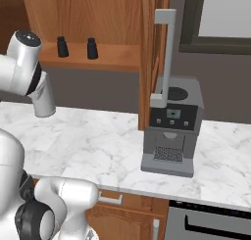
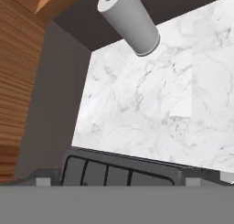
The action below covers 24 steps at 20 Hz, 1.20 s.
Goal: Move the shaker and shaker from the cabinet to the dining counter.
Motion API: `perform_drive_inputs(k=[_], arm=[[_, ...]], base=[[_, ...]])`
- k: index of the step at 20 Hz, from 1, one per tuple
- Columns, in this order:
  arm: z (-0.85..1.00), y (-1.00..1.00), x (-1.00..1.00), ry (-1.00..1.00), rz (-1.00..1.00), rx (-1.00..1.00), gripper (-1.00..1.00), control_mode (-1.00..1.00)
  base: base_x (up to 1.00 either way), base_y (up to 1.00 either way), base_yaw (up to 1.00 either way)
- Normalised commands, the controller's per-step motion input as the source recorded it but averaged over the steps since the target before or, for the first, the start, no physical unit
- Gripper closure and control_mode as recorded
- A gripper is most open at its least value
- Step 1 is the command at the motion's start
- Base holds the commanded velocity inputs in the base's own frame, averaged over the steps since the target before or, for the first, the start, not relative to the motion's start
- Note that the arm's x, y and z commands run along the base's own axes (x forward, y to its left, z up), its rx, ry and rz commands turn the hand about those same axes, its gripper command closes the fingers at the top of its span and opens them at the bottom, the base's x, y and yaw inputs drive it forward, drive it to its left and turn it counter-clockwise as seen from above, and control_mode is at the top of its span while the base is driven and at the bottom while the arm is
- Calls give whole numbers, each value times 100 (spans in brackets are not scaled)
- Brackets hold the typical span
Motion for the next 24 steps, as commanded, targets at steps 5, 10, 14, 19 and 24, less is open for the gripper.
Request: perform_drive_inputs(k=[5,10,14,19,24], arm=[[0,-52,6,-10,-22,-25,-100,-100],[0,-52,3,-10,-27,-23,-100,-100],[0,-50,7,-6,-24,-20,-100,-100],[0,-54,0,-6,-13,-15,-100,-100],[0,-18,0,-8,1,-11,-100,-100]], base=[[0,0,0],[0,0,0],[0,0,0],[0,0,0],[0,0,0]])
